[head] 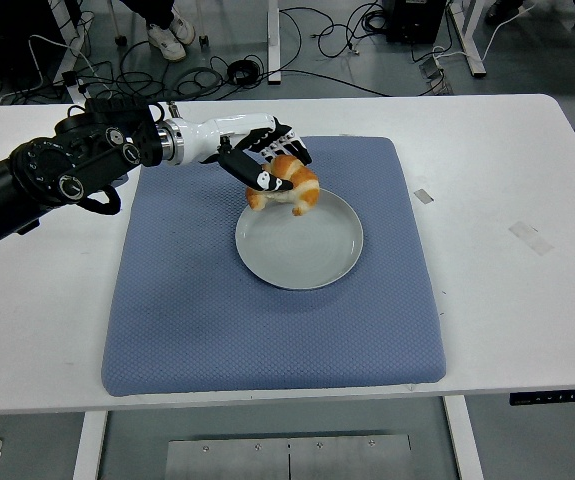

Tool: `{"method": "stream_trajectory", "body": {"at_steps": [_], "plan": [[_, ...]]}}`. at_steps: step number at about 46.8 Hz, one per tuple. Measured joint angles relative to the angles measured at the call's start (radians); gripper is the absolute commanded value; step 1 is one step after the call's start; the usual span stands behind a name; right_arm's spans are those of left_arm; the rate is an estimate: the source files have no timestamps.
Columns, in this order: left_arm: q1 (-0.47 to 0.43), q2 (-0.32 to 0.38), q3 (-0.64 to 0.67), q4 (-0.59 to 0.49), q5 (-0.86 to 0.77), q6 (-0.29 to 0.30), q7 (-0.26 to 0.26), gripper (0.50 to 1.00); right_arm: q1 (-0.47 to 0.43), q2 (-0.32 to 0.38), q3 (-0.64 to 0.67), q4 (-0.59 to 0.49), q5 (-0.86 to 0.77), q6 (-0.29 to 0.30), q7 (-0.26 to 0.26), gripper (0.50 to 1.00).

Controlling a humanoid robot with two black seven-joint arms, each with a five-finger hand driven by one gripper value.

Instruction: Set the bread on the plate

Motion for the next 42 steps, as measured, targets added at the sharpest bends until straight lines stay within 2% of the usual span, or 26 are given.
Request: {"method": "stream_trajectory", "body": {"at_steps": [10,42], "plan": [[0.011,-0.031,0.002,0.000,0.001,0.001,0.000,0.672,0.000,0.000,0.000,0.000,0.000,0.000,0.000,1.000],[0.098,-0.032,0.008,0.001,0.003,0.003,0.000,0.725,0.000,0.000,0.000,0.000,0.000,0.000,0.000,1.000]]}}
